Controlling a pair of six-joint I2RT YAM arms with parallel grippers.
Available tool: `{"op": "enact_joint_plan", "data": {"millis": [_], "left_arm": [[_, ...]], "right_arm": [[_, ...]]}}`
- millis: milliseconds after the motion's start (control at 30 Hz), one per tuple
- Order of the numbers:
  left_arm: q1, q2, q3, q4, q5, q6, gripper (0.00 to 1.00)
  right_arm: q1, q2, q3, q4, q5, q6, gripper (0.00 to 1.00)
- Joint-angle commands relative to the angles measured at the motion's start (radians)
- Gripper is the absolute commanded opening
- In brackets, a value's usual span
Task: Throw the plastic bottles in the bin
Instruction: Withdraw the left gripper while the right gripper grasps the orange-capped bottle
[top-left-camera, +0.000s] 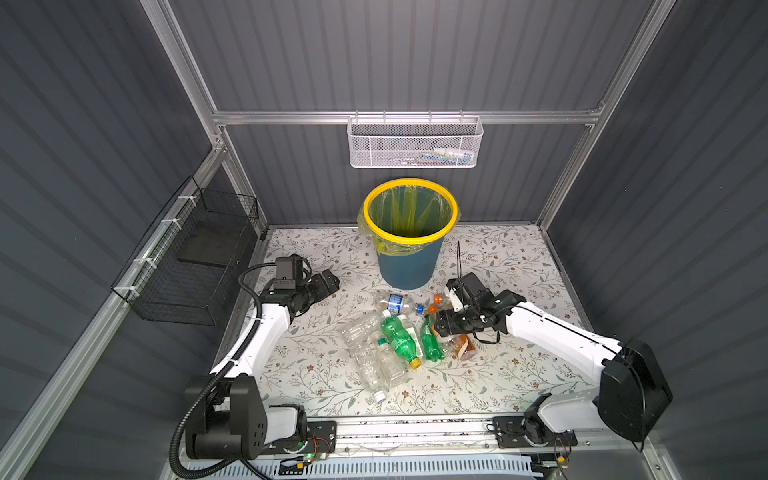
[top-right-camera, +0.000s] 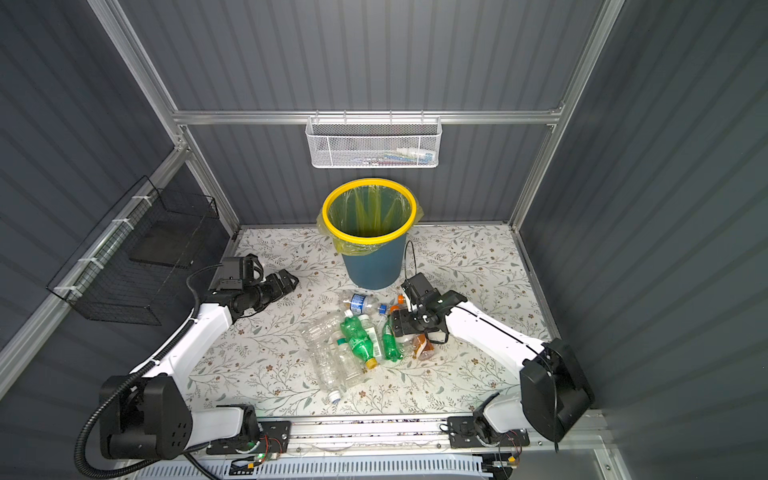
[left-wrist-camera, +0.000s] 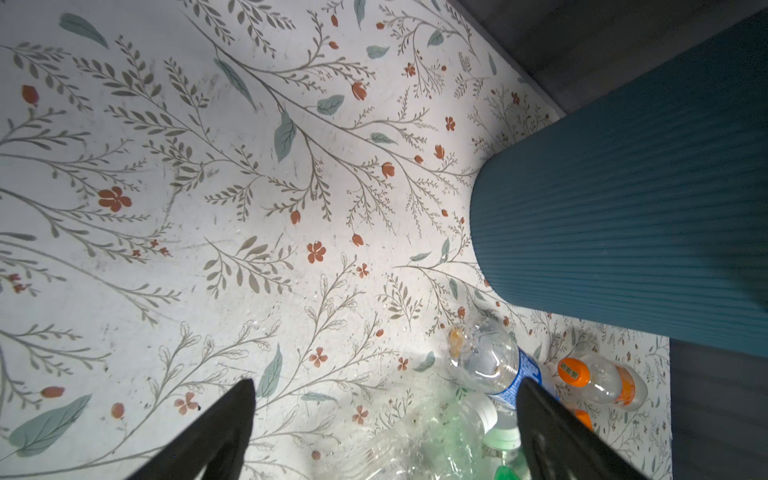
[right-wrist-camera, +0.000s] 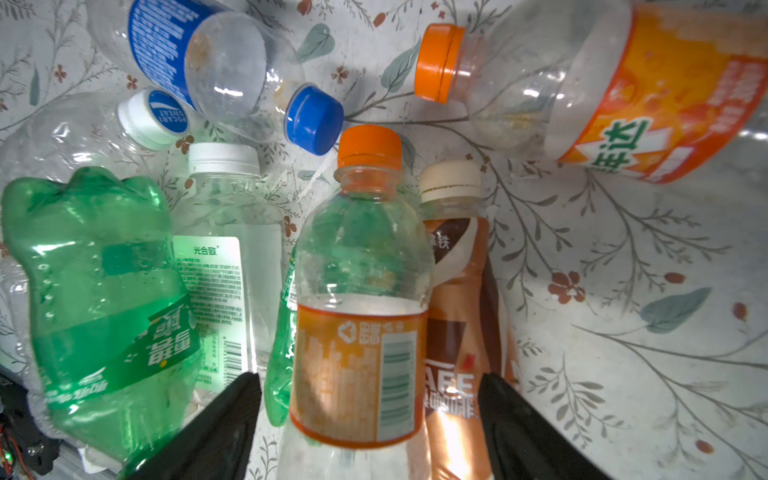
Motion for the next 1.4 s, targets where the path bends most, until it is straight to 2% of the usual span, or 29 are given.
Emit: {"op": "enact_joint_plan", "data": {"millis": [0, 333, 667, 800, 1133, 1367], "left_arm": [[0.003, -0.060, -0.031, 0.049, -0.031, -0.037, 0.98], [0.003, -0.021, -0.011, 0.053, -0.016, -0.033, 0.98], [0.003, -0.015, -0.021, 0.060, -0.019, -0.034, 0.98], [0.003, -0.015, -0.023, 0.060, -0.018, -0.035, 0.98], [0.003, -0.014, -0.020, 0.065, -0.019, -0.040, 0.97], [0.003, -0.018, -0.005, 0.074, -0.015, -0.051, 0.98]], "right_arm": [[0.030, 0.027, 0.005, 0.009, 0.067, 0.018, 0.83], [0.073, 0.107, 0.049, -0.001, 0.128, -0.006, 0.81], [0.074, 0.097, 0.064, -0.011, 0.160, -0.005, 0.65], [0.073, 0.061, 0.067, -0.010, 0.162, 0.005, 0.59], [0.055, -0.084, 0.072, 0.010, 0.180, 0.031, 0.55], [-0.012, -0.267, 0.004, 0.136, 0.159, -0.013, 0.54]]}}
